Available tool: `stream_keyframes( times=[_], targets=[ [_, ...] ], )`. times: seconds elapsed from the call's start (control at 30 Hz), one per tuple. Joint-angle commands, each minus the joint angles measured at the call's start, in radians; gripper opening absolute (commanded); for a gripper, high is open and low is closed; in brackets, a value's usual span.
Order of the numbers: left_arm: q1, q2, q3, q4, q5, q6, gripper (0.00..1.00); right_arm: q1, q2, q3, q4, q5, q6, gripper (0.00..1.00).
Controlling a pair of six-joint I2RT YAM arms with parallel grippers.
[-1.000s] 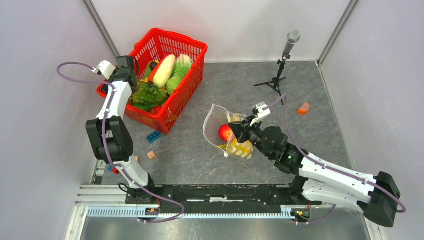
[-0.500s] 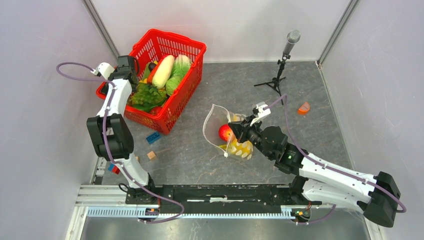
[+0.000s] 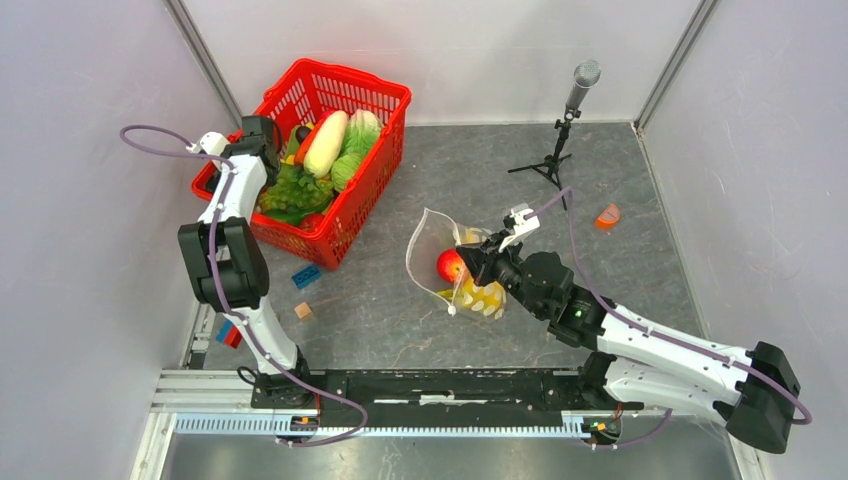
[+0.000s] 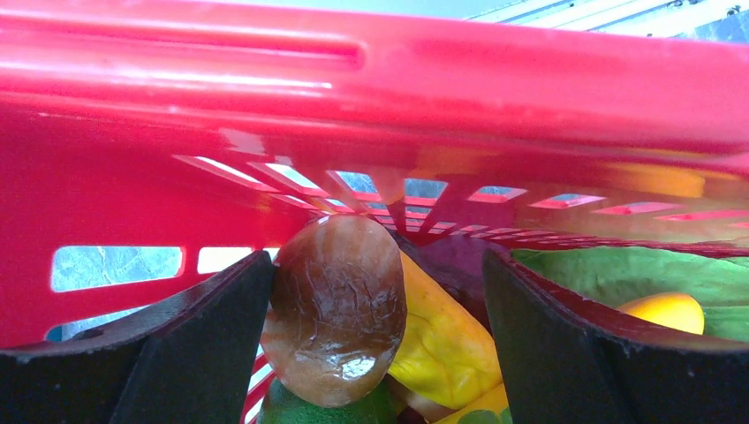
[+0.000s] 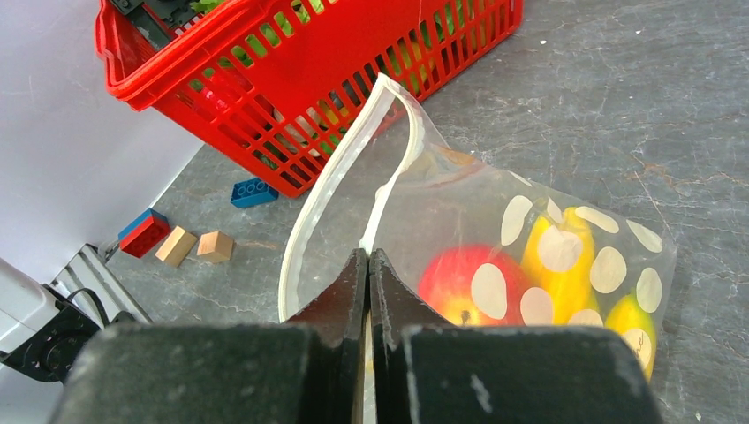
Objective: Place the food in the zip-top bag and seal the zipper
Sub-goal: Pick up the fake vegetable from the bin.
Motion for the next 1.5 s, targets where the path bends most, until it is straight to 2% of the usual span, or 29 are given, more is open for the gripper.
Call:
stream_keyframes(
  times=[0.0,0.1,0.23,0.33,0.43,0.6,0.8,1.07,1.23,1.47],
  targets=[
    [0.009,0.037,0.017,-0.118,0.023,-0.053,0.93,0.001,0.012,0.040,0.018,0.022,0.006,0.04],
    [0.001,0.014,0.020,-0.128,0.009,-0.051,0.93,0.001,0.022,0.042,0.020,0.020,0.006,0.04],
    [-0.018,-0.007,0.046,-0.231,-0.026,-0.137,0.93,0.001,0.028,0.036,0.036,0.021,0.009,0.04],
    [-0.040,0.008,0.123,-0.340,-0.042,-0.176,0.94,0.001,0.036,0.038,0.040,0.015,0.010,0.04],
    [-0.064,0.023,0.167,-0.372,-0.049,-0.179,0.94,0.002,0.040,0.039,0.041,0.007,0.012,0.04],
    [-0.067,0.038,0.137,-0.436,-0.062,-0.271,0.95,0.001,0.031,0.034,0.041,0.008,0.012,0.04],
    [-0.064,0.084,0.146,-0.438,-0.071,-0.279,1.00,0.001,0.017,0.028,0.029,0.014,0.011,0.04],
    [-0.037,0.121,0.137,-0.409,-0.082,-0.245,1.00,0.002,-0.001,0.014,0.019,0.040,0.002,0.04],
    [-0.025,0.085,0.072,-0.290,-0.078,-0.164,0.92,0.001,0.010,0.016,0.022,0.036,0.000,0.04],
    [-0.016,0.063,0.048,-0.246,-0.033,-0.130,0.62,0.001,0.024,0.019,0.023,0.027,0.004,0.04]
  ],
)
